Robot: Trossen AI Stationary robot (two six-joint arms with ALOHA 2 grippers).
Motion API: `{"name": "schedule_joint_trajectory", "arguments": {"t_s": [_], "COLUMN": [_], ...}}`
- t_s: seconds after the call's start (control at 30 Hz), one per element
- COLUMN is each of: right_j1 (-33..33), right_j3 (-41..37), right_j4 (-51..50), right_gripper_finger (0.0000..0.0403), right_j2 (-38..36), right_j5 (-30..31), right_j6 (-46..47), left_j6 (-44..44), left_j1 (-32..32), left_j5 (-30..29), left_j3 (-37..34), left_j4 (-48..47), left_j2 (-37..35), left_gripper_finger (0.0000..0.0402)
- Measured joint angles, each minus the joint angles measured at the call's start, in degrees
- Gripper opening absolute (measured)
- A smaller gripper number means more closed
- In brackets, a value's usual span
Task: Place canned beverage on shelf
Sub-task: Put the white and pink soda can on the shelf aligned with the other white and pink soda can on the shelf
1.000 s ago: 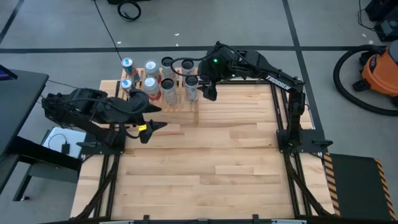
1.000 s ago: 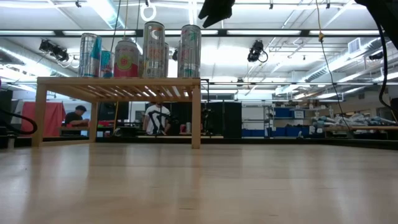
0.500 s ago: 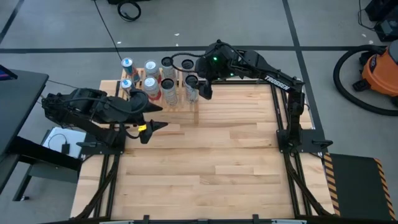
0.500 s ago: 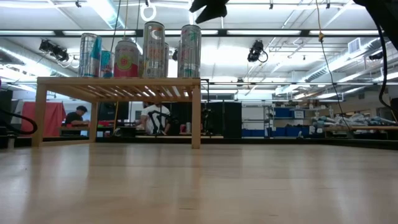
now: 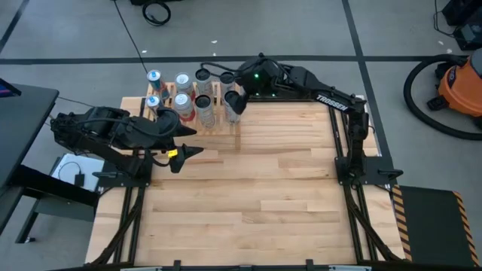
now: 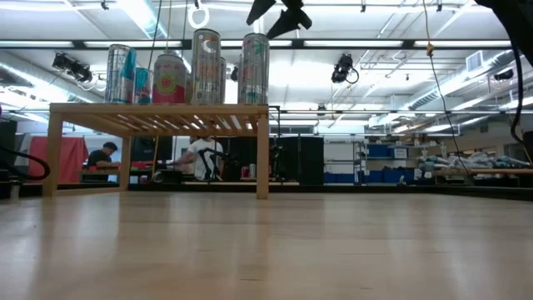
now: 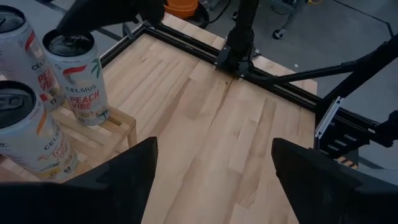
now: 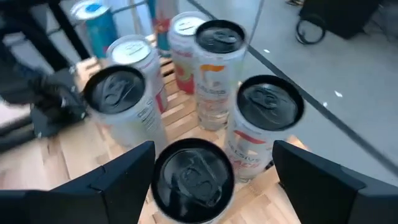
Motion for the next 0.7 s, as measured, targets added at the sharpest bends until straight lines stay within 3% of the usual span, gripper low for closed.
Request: {"name": "schedule_joint_trajectory", "arguments": {"t_s": [0.13, 0.33, 0.7], "right_j1": [0.0, 0.9, 2.8], "right_j3": [-1.5, -1.5, -1.5], "right_j4": [-0.2, -0.2, -1.1], "right_gripper_finger": [0.0335, 0.0335, 0.0335], "right_j2": [0.0, -0.1, 0.0], "right_j5": [0.5, 4.2, 3.8], "right_j6": [6.4, 6.6, 6.6], "left_j6": [0.0, 0.1, 0.0], "left_j1": [0.0, 0.0, 0.0], "left_j5": [0.0, 0.0, 0.0], "left_j3": [0.0, 0.0, 0.0], "left_j4": [0.0, 0.0, 0.0], "left_j2": [0.0, 0.0, 0.0], "left_gripper_finger": [0.0316, 0.0316, 0.0316]}}
